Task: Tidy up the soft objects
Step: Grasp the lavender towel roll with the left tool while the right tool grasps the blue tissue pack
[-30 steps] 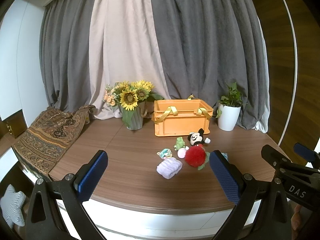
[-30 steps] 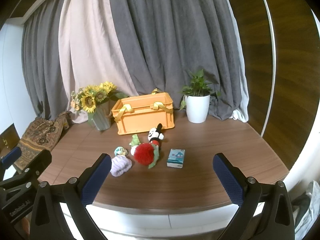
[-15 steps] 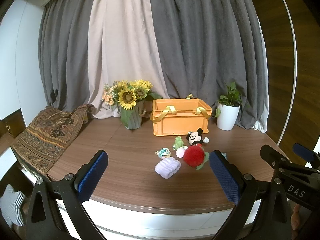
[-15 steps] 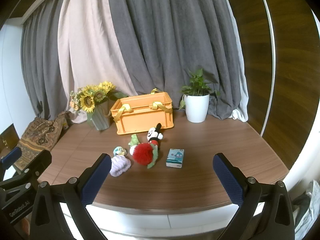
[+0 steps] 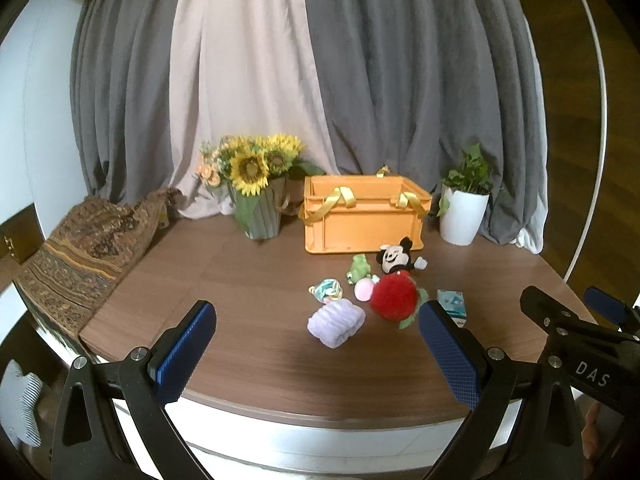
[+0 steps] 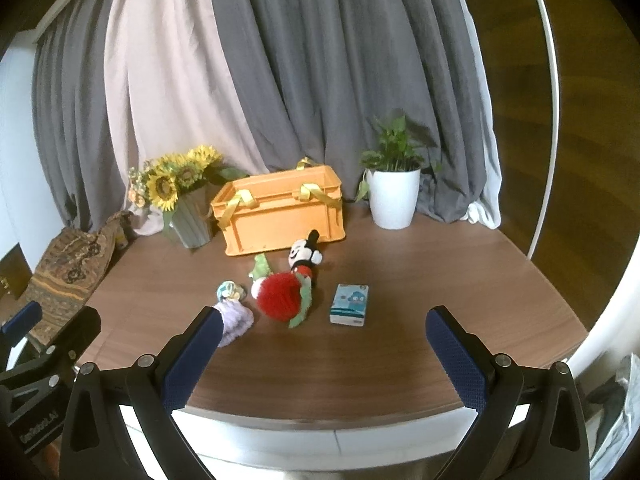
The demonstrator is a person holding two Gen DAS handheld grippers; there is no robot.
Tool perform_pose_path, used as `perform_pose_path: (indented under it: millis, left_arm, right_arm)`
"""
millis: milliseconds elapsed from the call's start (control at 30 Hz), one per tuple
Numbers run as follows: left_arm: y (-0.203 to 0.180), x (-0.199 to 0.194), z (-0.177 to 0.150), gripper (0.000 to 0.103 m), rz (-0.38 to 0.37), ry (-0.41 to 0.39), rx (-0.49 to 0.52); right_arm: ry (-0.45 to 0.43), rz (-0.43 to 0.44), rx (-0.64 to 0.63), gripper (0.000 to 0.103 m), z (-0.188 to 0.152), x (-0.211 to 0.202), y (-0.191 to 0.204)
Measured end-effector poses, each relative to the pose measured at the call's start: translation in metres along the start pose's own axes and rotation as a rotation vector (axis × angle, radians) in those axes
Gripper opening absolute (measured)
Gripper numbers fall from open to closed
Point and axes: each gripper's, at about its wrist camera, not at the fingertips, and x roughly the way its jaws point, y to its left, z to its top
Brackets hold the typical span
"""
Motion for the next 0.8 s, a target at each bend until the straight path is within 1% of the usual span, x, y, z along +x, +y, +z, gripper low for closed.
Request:
perform_pose_path:
  millis: [167,300,400,500,633,667,800]
  left_arm:
    - [-0.001,0.037,-0.003,0.102,-0.008,0.034,0.006]
    - [0.000,0.072,-0.008,0.099,-0.007,0.058,0.026]
    - [0.000,0.097,-0.011,0.099,-0.021,0.082,0.048]
    - [0.000,0.125,-0.013,0.098,-0.041,0.115,0.080]
    - [0.000,0.163,-0.019,0.097,-0.095,0.174,0.099]
    - [0.000,0.172,-0.021,0.096,-0.108,0.198,0.107]
    - [-0.002,0.199,-0.028,0.094,-0.124,0.250,0.121]
  right_arm:
    - [0.030,-0.011,-0.018,0.103,-0.002,0.031,0.001]
    - [0.052,-0.023,-0.017,0.103,-0.004,0.060,0.002]
    - [0.088,-0.029,-0.024,0.103,-0.008,0.087,0.005]
    - [0.122,-0.045,-0.041,0.102,-0.012,0.113,0.009]
    - [0.154,-0.079,-0.049,0.102,-0.014,0.144,0.011]
    - [0.161,-0.091,-0.047,0.102,-0.015,0.152,0.012]
    - [0.203,-0.131,-0.031,0.102,-0.019,0.179,0.011]
